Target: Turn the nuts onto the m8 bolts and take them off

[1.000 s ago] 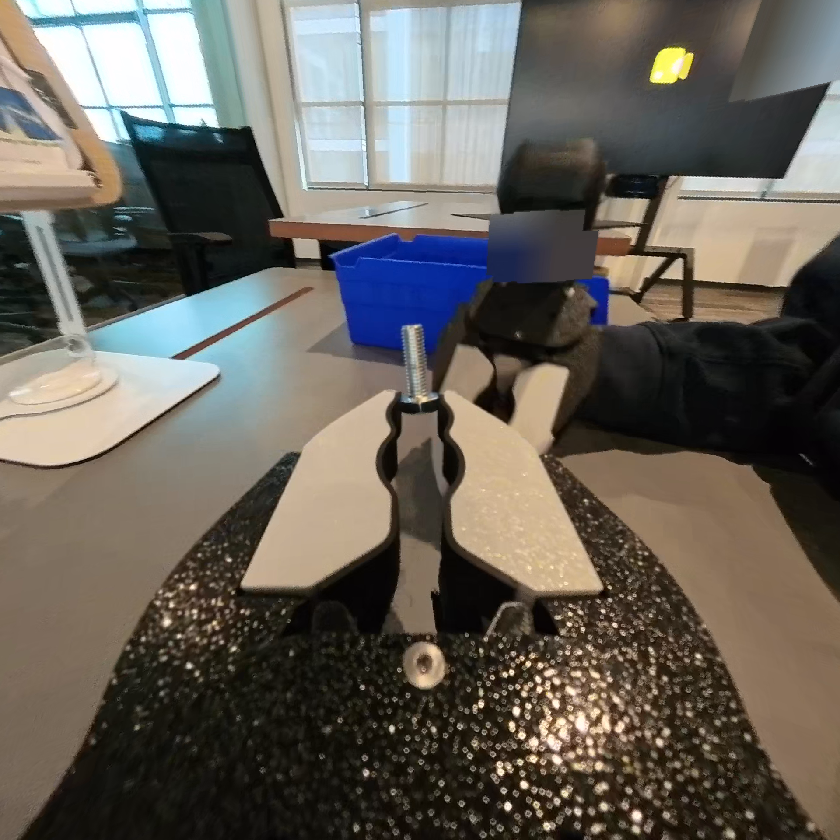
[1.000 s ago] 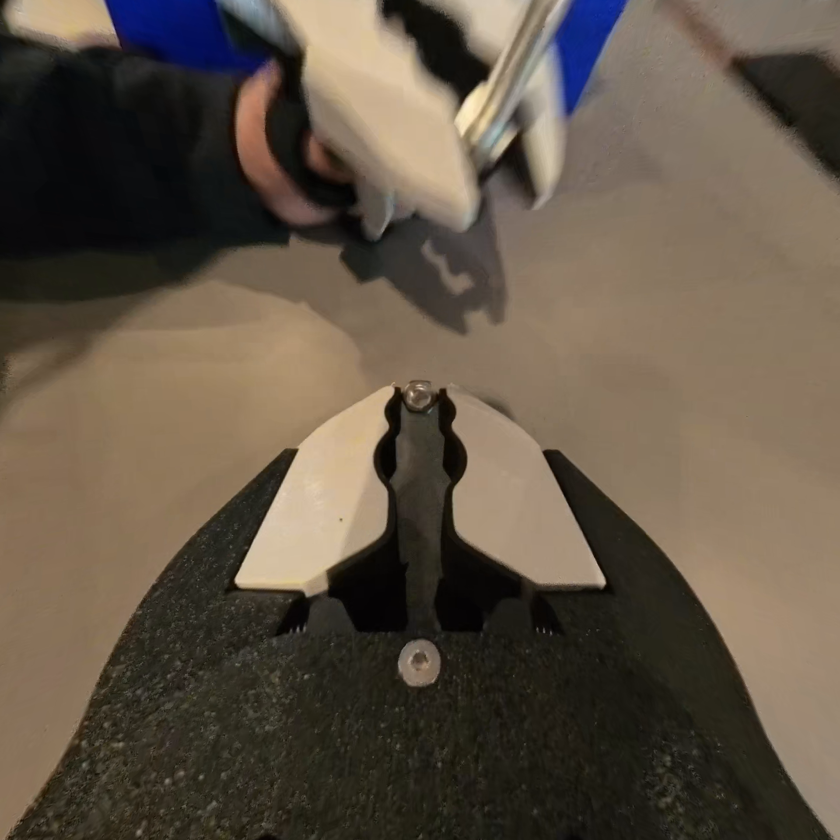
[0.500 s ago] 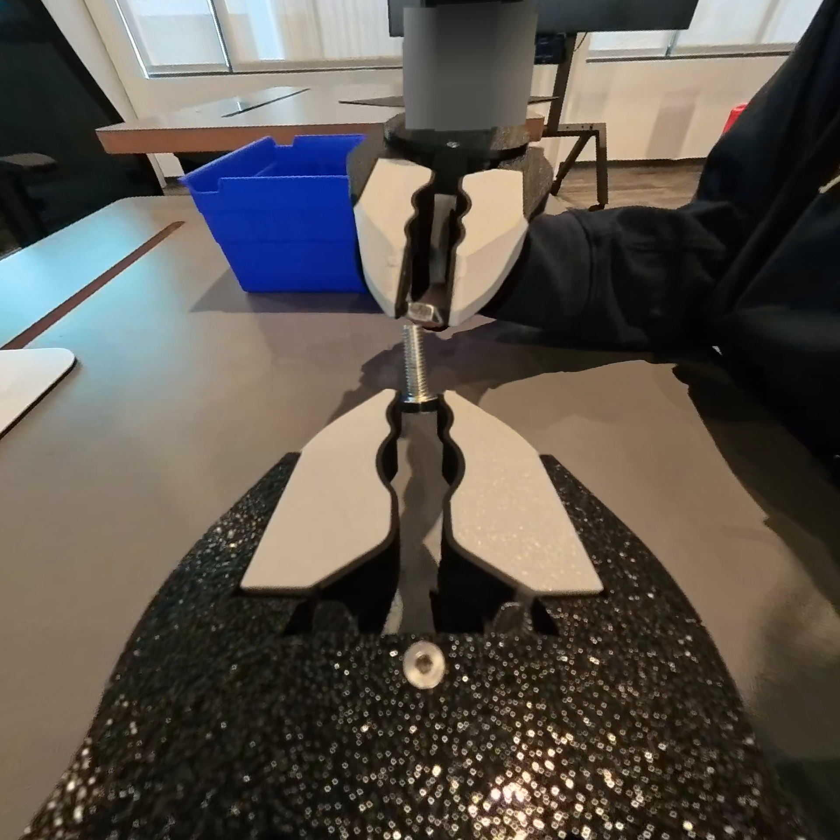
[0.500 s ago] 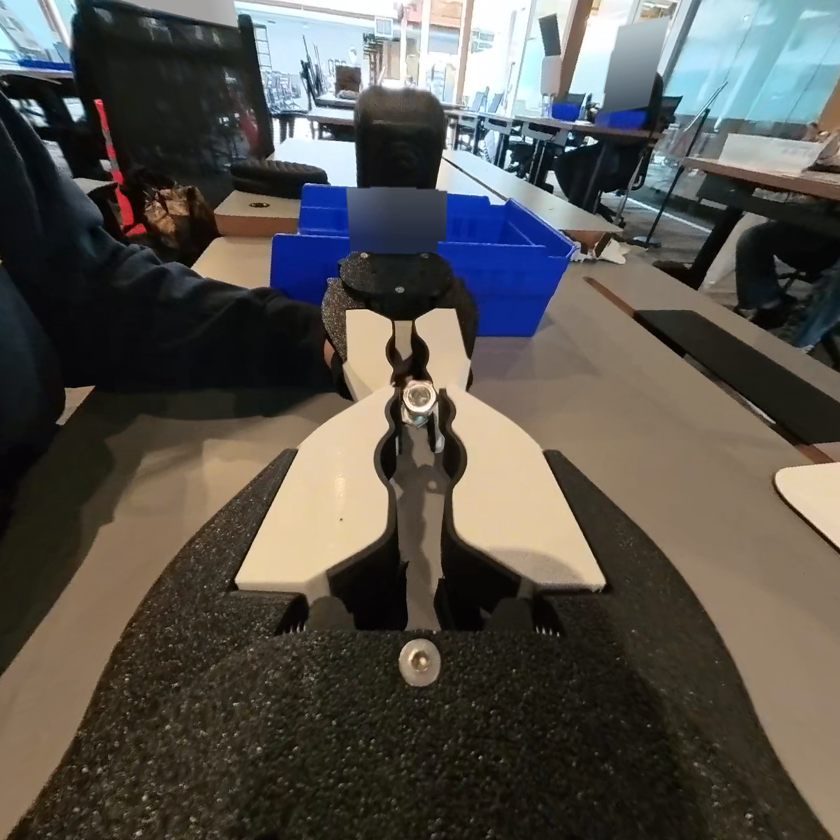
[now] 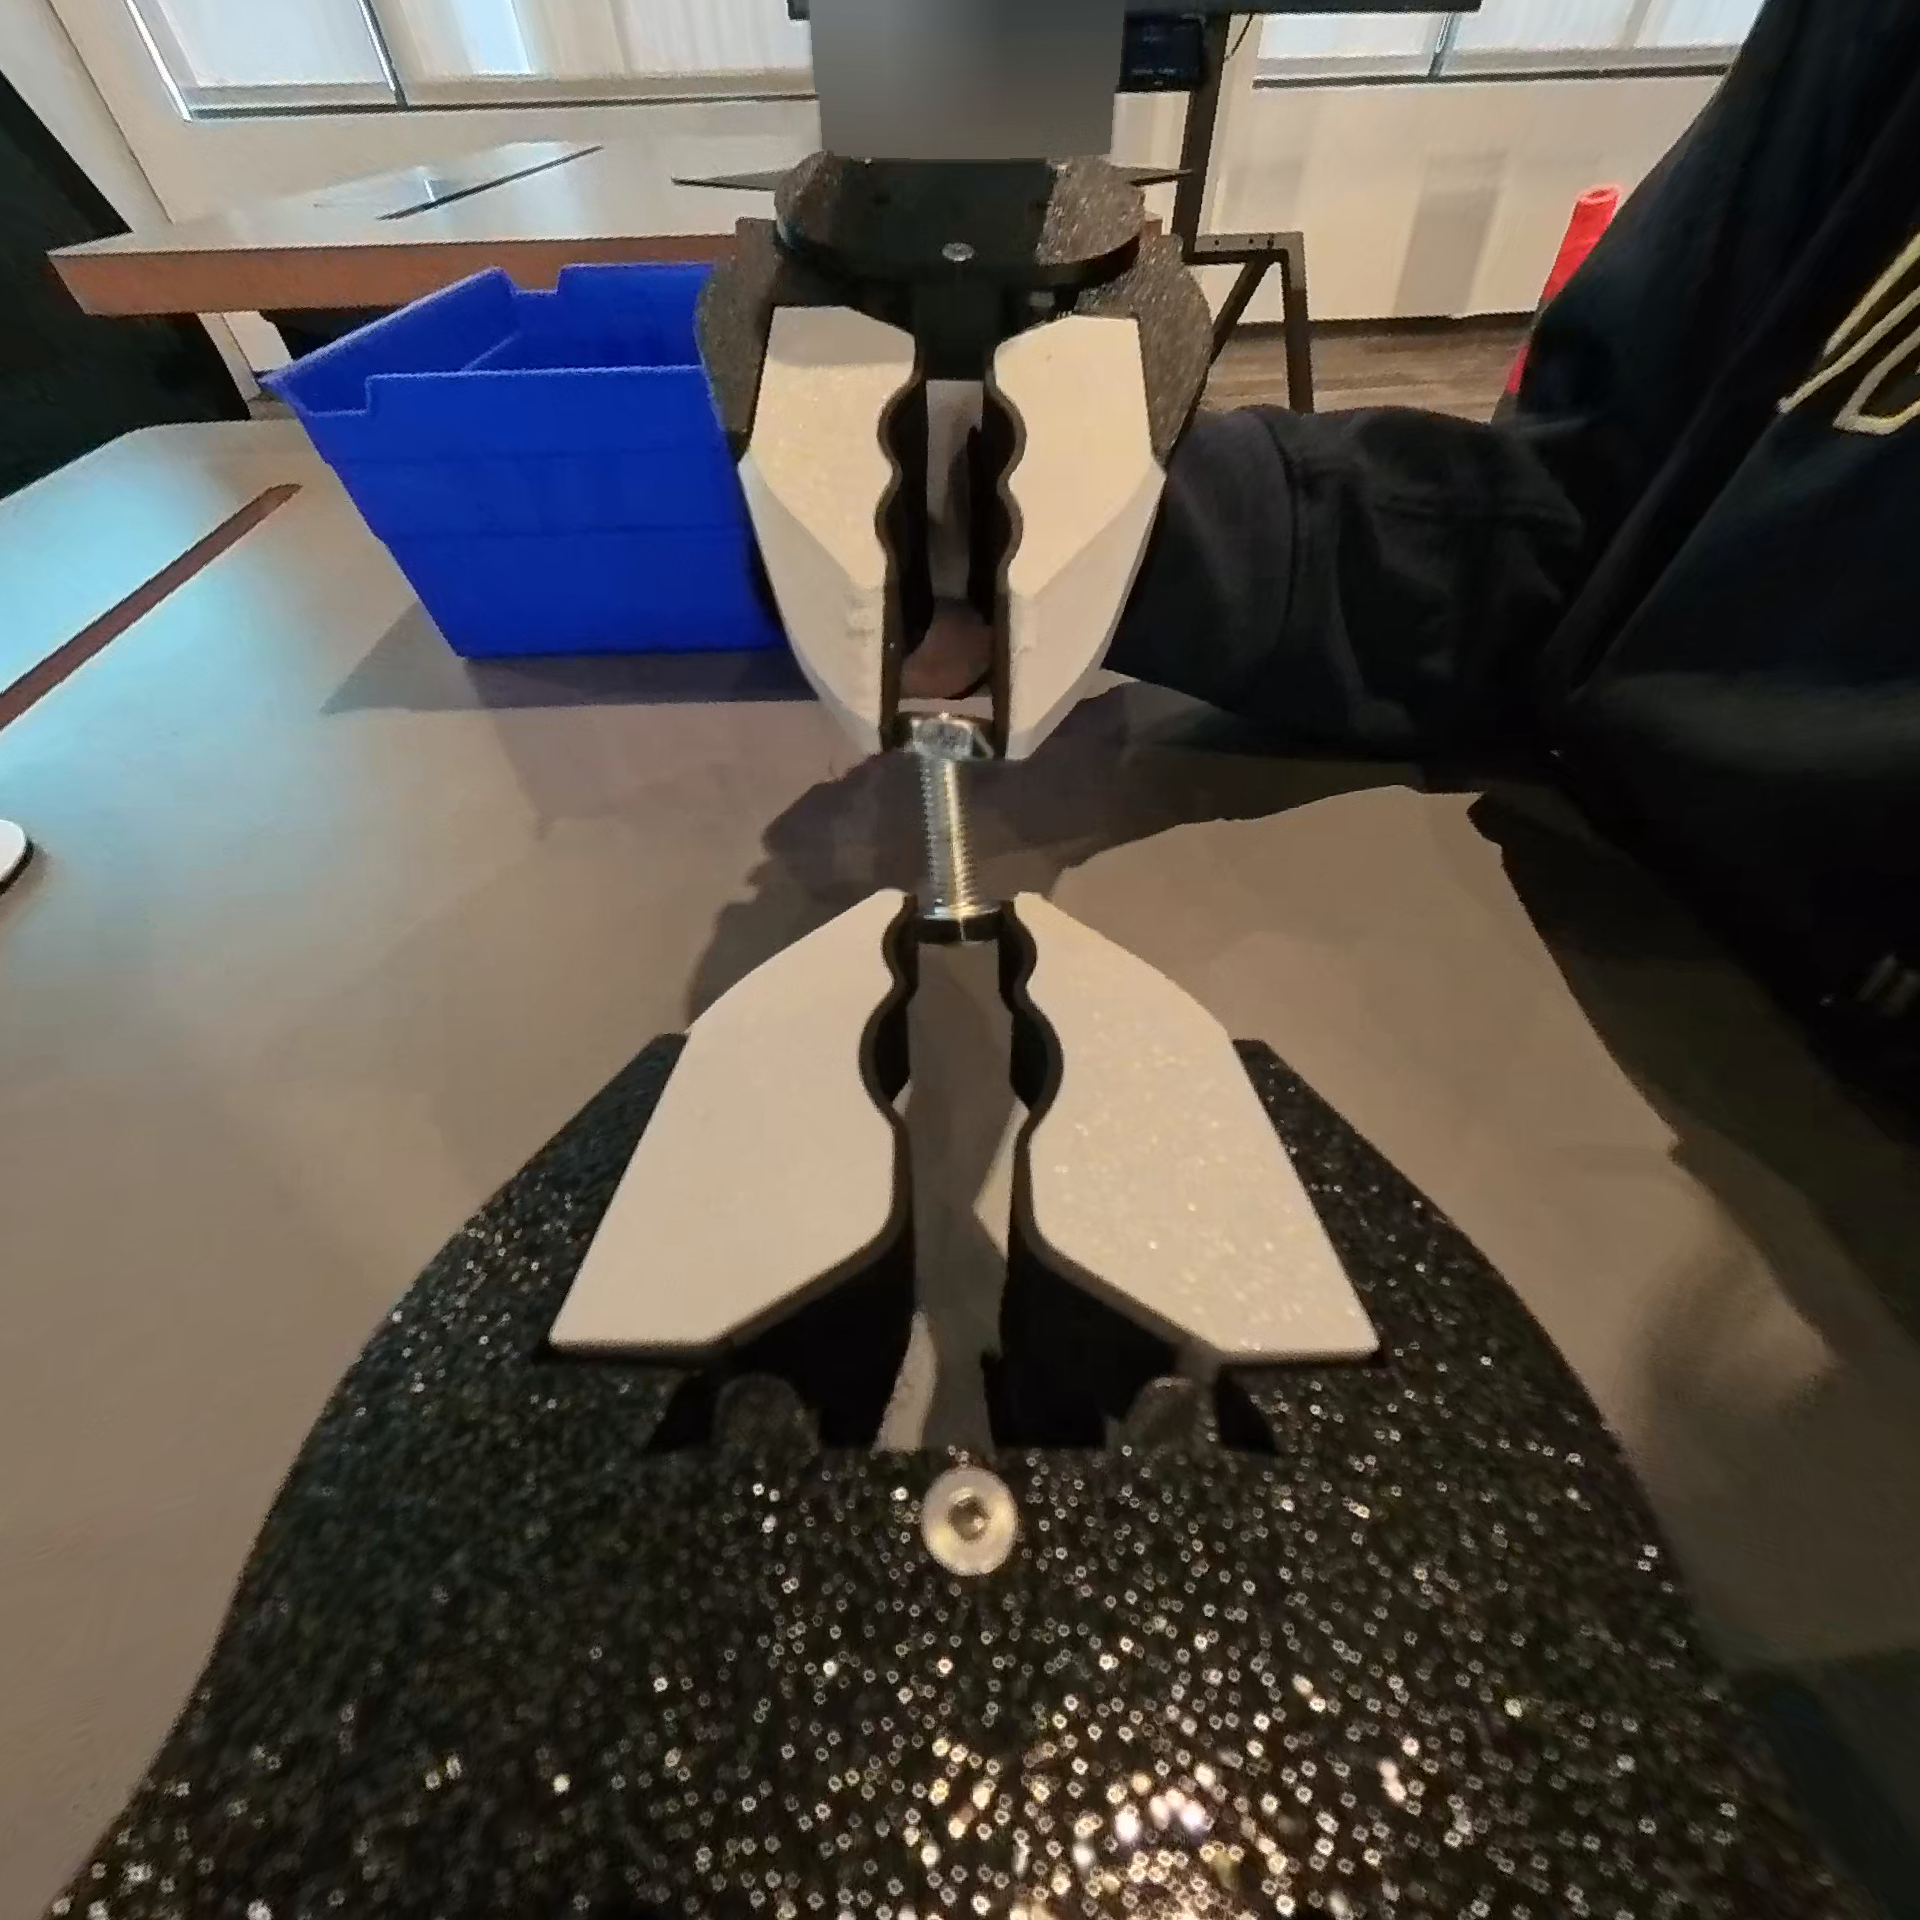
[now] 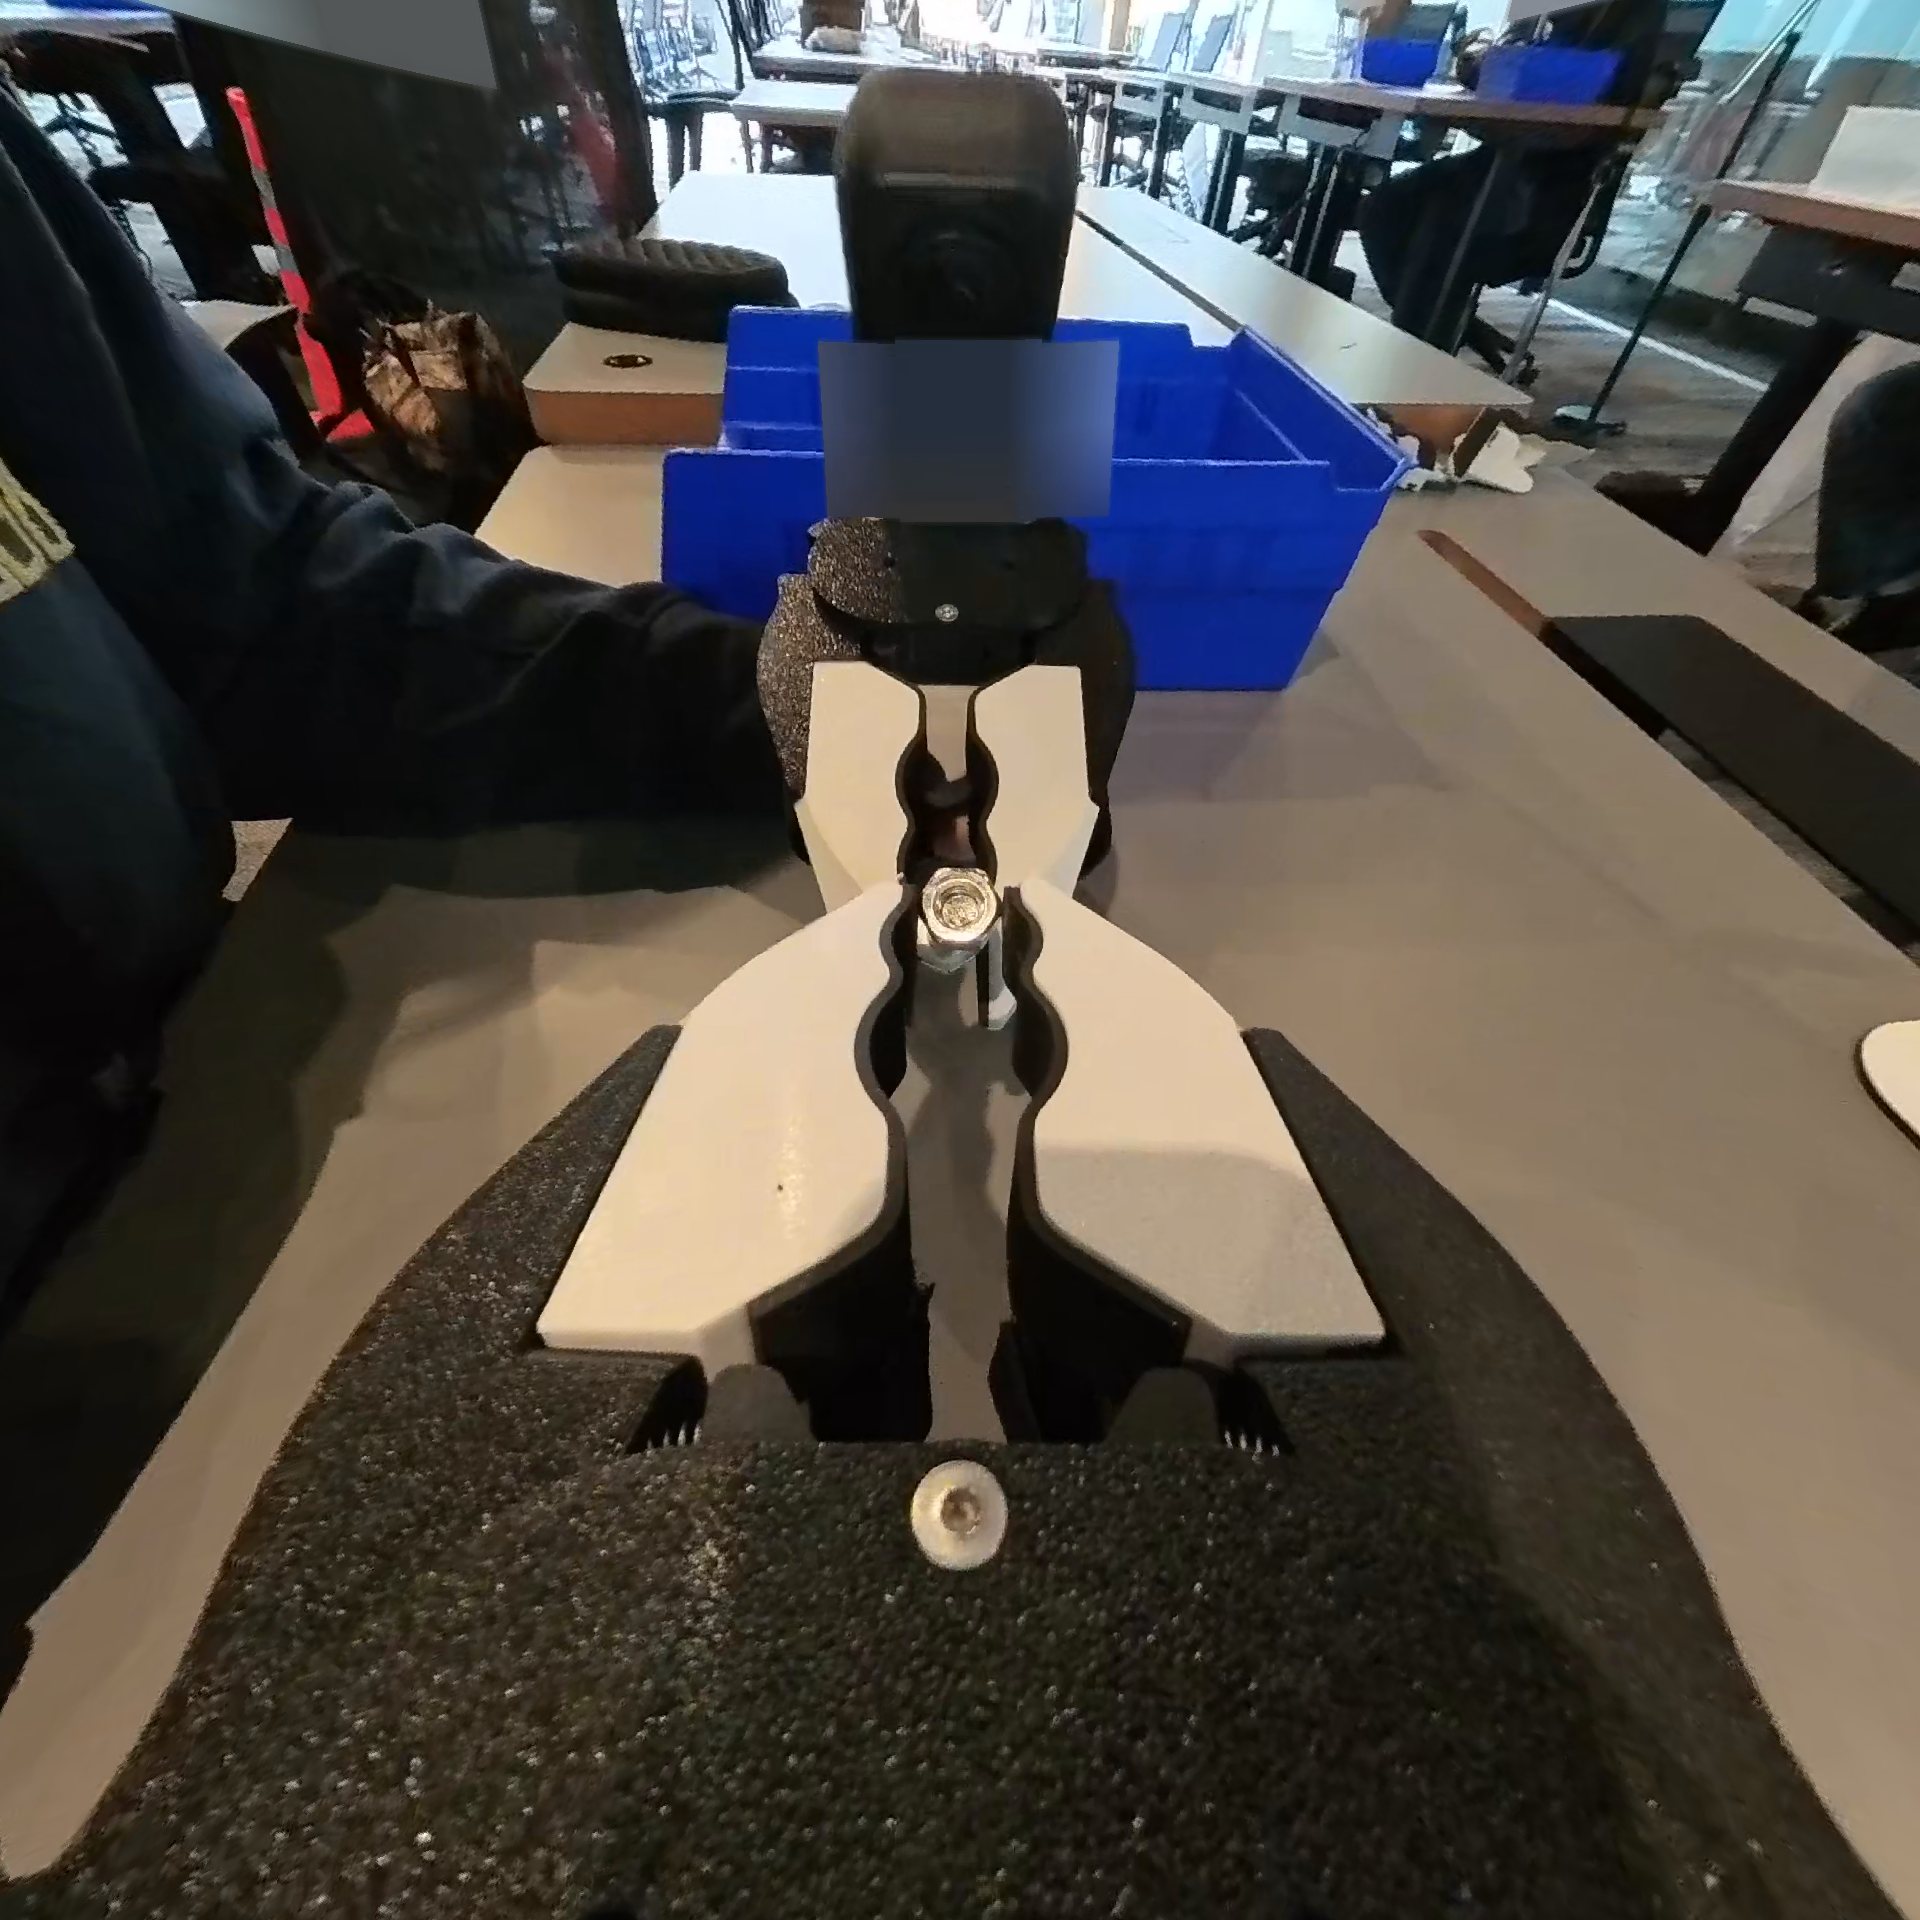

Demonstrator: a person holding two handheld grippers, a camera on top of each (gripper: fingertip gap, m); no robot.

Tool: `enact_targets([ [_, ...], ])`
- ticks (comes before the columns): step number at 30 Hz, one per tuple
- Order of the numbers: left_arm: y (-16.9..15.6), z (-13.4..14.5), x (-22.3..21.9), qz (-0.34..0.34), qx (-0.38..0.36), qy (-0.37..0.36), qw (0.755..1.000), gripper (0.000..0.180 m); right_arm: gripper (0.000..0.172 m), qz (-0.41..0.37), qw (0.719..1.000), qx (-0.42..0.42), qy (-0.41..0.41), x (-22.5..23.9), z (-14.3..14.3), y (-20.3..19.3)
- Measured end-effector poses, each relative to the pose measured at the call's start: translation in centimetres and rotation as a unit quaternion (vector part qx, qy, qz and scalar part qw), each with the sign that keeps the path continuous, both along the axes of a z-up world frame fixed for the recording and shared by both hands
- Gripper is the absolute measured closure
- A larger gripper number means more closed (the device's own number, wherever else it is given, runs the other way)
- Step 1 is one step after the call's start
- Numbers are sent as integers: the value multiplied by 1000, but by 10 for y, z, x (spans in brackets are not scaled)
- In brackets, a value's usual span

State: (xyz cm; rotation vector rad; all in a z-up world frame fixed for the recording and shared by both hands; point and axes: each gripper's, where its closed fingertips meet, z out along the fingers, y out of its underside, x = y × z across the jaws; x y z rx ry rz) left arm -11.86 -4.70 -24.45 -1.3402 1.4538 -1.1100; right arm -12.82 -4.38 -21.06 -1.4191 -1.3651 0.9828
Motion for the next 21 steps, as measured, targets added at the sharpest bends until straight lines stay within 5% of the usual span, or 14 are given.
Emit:
enact_targets([
  [5,2,5,3,13,-5,-18,1000,166,157,-10,1000,-9,17,2,5,3],
  [21,56,12,0,290,64,-1,955,166,157,-242,960,-126,55,2,10,52],
])
